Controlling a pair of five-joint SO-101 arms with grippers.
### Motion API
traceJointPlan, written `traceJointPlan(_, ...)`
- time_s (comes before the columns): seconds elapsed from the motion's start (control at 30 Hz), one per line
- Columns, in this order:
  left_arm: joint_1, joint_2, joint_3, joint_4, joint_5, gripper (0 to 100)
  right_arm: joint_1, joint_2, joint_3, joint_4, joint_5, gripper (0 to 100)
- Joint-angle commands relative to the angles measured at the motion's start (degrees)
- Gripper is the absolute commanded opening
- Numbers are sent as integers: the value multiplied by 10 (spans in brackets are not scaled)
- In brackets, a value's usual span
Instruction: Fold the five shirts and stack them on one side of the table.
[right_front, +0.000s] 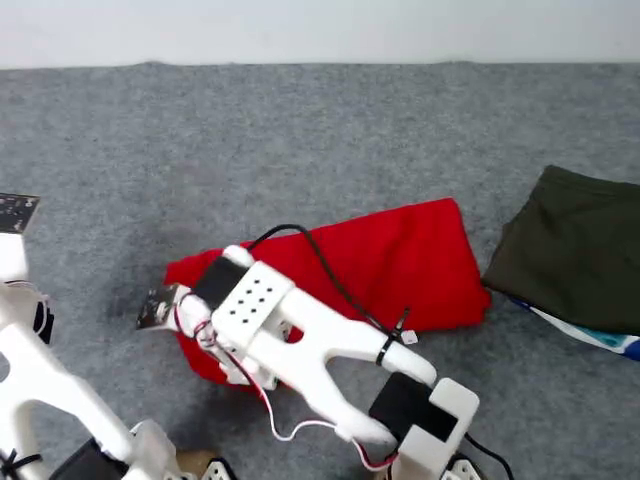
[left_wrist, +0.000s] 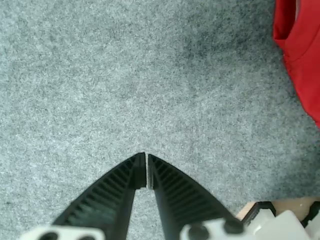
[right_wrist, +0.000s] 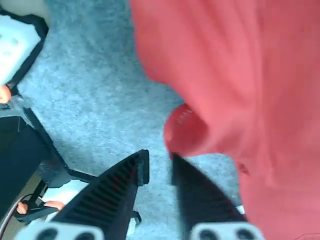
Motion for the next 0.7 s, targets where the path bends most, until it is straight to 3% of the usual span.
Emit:
traceJointPlan(0.0,3,-19,-7,-9,-4,15,-15,-29,14,7,-17,217)
traceJointPlan(0.33,3,-19,-6,-9,-4,15,24,99,61,-136,-21,213)
traceJointPlan(0.5,3,-19,-5,-10,-4,15,56,146,61,-167,19,96)
traceJointPlan(0.67,4,-18,-4,-16,-4,15,78,166,61,-171,40,45)
